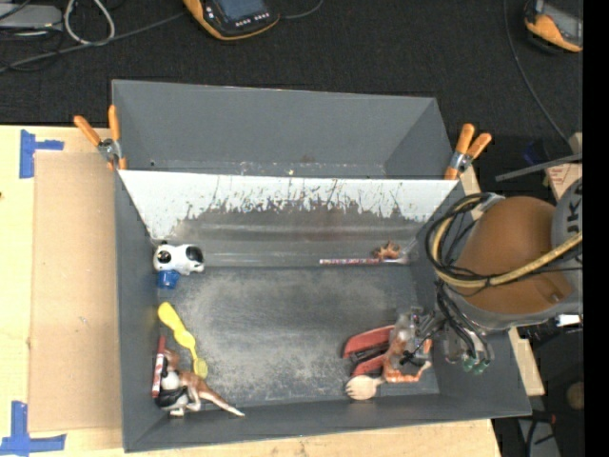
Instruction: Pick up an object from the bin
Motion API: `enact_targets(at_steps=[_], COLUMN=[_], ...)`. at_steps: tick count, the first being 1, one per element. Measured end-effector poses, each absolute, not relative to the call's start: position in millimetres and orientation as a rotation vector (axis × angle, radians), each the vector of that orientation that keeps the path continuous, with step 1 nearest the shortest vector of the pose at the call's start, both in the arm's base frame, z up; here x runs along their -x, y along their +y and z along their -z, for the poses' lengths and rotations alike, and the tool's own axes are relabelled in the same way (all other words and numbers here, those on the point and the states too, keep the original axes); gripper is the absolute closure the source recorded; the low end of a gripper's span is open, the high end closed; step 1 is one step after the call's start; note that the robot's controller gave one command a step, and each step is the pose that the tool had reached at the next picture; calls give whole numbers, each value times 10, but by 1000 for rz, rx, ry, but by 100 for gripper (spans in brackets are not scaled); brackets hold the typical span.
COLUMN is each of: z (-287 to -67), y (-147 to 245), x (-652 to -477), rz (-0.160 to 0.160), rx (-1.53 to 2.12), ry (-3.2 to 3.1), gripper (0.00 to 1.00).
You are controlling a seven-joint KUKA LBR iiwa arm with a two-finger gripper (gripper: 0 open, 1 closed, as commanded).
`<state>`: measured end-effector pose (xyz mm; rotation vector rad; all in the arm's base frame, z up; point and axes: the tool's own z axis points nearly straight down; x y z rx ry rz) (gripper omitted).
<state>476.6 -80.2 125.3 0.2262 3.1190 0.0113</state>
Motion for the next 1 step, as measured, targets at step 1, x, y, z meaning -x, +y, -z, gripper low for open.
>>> enact_targets(at_steps=[1], z=[-1910], y=[-702], x=[-4766], rz=[-13], rx=[-251], ry=[3123], gripper=[100])
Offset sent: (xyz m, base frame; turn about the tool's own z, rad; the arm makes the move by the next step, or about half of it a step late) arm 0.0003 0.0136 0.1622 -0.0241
